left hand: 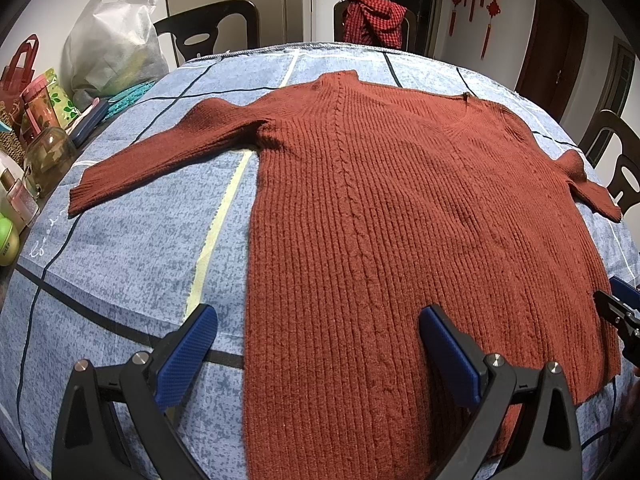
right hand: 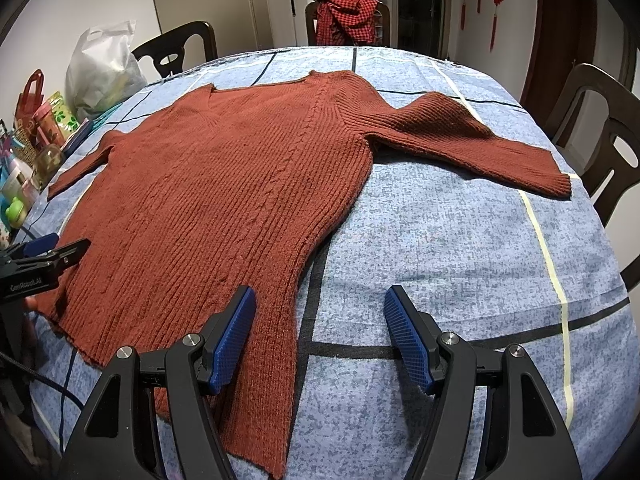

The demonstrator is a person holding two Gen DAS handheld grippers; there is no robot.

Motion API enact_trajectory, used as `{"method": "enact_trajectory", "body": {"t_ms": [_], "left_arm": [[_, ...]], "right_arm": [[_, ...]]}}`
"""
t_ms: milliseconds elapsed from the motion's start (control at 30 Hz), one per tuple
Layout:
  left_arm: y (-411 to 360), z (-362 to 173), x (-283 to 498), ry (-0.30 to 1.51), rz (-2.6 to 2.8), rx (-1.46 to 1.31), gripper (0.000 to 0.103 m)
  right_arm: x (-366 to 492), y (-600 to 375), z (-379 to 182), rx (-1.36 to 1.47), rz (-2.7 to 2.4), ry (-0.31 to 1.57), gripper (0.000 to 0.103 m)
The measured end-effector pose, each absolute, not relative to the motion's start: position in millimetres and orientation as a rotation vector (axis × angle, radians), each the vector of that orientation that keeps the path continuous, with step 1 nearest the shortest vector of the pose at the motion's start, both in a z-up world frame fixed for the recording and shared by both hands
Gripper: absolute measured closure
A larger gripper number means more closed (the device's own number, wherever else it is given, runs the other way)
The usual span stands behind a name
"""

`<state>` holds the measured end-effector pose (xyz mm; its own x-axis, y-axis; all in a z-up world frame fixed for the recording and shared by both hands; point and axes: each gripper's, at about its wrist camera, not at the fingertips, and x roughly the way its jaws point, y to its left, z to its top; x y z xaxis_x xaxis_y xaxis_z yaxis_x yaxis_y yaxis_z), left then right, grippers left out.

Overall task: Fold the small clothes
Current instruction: 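Move the left tool to the orange sleeve cuff and grasp it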

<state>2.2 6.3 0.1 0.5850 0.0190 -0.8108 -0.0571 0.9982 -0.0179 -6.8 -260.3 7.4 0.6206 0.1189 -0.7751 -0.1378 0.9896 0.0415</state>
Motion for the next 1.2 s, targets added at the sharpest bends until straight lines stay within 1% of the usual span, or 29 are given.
{"method": "enact_trajectory", "body": {"t_ms": [67,167,300,433,600,667,800,933,1000,1200], "left_arm": [[8.3,1.3,3.8,0.956,0.037,-0.055,0.002],[17.1,10.9,3.8,0.934,0.061,-0.048,0.008],[35.6,28.7,5.0,0.868,0.112,-0.018,0.008],[64.1,36.2,14.2,0.837,0.174,-0.049,0.008],[108.0,30.7,27.0,0.831,0.263,-0.107,0.009],[125.3,25.3,34.4,0.834,0.290,-0.141,0.015],[161.3,14.0,48.6,0.850,0.373,-0.191,0.018],[184.5,5.8,59.7,0.859,0.419,-0.233,0.021],[194.2,0.2,65.8,0.871,0.431,-0.261,0.025],[204.9,0.2,77.2,0.856,0.439,-0.329,0.025]], "right_arm": [[-9.8,-260.9,11.5,-0.020,0.132,0.867,0.036],[-12.8,-259.0,25.2,-0.019,0.117,0.822,0.036],[-10.6,-252.4,46.0,-0.016,0.139,0.764,0.036],[0.9,-240.9,54.5,-0.033,0.164,0.759,0.036],[17.8,-220.5,53.2,-0.063,0.209,0.771,0.036],[23.1,-215.0,51.0,-0.070,0.221,0.776,0.036],[32.1,-206.6,47.8,-0.073,0.244,0.785,0.036],[39.6,-203.4,44.4,-0.077,0.252,0.805,0.036],[42.1,-203.1,43.0,-0.078,0.253,0.810,0.036],[51.3,-201.2,37.6,-0.080,0.257,0.830,0.036]]}}
